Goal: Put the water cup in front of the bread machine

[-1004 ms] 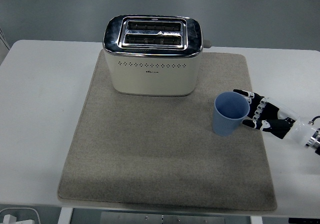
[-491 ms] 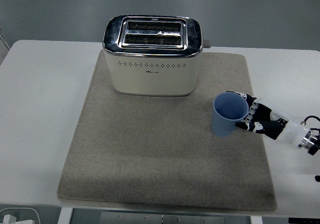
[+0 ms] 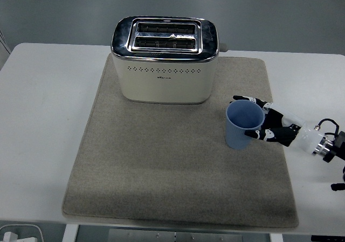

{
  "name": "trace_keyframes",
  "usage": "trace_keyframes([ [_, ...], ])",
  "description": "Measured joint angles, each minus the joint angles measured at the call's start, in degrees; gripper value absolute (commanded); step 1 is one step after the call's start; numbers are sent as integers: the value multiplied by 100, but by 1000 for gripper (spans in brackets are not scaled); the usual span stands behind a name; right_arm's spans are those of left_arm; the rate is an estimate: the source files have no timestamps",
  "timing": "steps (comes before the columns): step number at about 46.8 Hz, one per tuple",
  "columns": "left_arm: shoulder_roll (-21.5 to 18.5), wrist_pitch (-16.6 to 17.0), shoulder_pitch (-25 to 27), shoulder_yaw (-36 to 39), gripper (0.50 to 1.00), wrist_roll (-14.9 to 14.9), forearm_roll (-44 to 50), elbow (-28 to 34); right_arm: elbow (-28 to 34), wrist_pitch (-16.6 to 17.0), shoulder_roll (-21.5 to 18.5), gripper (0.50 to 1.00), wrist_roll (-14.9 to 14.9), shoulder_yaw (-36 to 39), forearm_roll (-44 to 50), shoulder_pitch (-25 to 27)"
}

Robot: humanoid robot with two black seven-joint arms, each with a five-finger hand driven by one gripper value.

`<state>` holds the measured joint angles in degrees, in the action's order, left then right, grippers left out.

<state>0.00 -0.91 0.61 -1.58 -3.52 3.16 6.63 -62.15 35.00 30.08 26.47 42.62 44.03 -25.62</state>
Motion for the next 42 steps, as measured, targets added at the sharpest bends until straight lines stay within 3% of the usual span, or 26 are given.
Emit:
trace_keyframes([
  [27,0,-1,0,0,1000,0,0,1,0,0,-125,913,-2,-61,-1,-14],
  [42,0,-2,0,0,1000,0,0,-1,0,0,-124,770,-2,-70,0,4],
])
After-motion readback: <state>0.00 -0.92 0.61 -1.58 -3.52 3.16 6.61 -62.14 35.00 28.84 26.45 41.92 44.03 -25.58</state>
